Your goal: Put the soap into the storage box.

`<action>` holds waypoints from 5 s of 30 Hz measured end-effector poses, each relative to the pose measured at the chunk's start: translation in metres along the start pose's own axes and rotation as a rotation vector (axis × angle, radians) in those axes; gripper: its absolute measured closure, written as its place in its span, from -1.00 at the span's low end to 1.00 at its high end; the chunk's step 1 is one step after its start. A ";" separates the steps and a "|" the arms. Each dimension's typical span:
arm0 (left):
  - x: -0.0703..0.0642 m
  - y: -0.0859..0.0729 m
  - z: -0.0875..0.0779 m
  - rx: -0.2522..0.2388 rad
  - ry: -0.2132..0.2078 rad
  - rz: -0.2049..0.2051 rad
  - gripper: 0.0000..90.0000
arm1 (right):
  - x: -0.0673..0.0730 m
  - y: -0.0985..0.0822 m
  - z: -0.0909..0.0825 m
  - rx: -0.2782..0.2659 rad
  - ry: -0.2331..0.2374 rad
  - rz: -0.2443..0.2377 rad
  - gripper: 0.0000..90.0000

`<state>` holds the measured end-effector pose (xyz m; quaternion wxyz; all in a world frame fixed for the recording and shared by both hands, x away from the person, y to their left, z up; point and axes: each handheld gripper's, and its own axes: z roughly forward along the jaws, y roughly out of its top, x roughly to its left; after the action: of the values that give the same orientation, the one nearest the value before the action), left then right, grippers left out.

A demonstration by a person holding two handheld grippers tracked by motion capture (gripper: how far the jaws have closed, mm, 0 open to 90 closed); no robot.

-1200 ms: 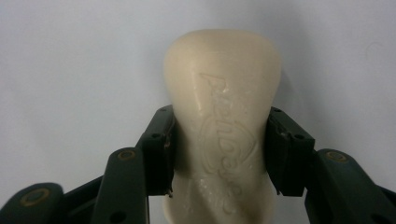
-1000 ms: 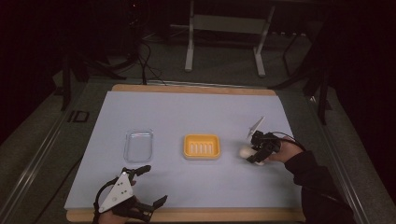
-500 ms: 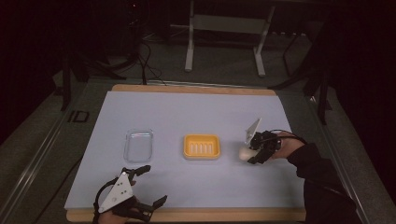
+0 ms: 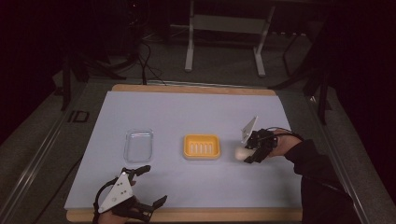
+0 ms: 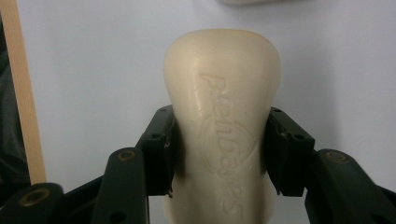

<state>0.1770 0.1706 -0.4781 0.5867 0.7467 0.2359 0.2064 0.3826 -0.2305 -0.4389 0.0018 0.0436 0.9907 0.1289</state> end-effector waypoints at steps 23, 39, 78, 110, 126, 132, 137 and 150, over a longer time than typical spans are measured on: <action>-0.001 0.000 0.000 -0.001 -0.003 0.006 -1.00 | -0.004 0.042 -0.013 -0.027 0.007 -0.079 0.11; -0.001 0.000 0.000 -0.001 -0.002 0.006 -1.00 | -0.005 0.067 -0.013 -0.039 0.009 -0.116 0.11; -0.002 -0.001 -0.003 0.003 0.004 0.009 -1.00 | -0.012 0.125 -0.007 -0.182 0.046 -0.249 0.11; -0.003 -0.001 -0.002 0.010 -0.012 0.017 -1.00 | -0.038 0.124 0.043 -0.265 0.066 -0.221 0.11; -0.003 -0.002 -0.001 0.018 -0.014 0.015 -1.00 | -0.047 0.113 0.078 -0.217 0.060 -0.201 0.11; -0.003 -0.002 -0.001 0.017 -0.017 0.014 -0.99 | -0.048 0.111 0.085 -0.190 0.059 -0.184 0.10; -0.003 -0.002 -0.001 0.025 -0.016 0.019 -0.99 | -0.047 0.112 0.087 -0.183 0.059 -0.177 0.09; -0.004 -0.002 0.000 0.027 -0.019 0.017 -1.00 | -0.043 0.118 0.071 -0.192 0.048 -0.166 0.00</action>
<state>0.1738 0.1691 -0.4805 0.5771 0.7584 0.2267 0.2010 0.4370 -0.1029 -0.4778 -0.0070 -0.0422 0.9737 0.2236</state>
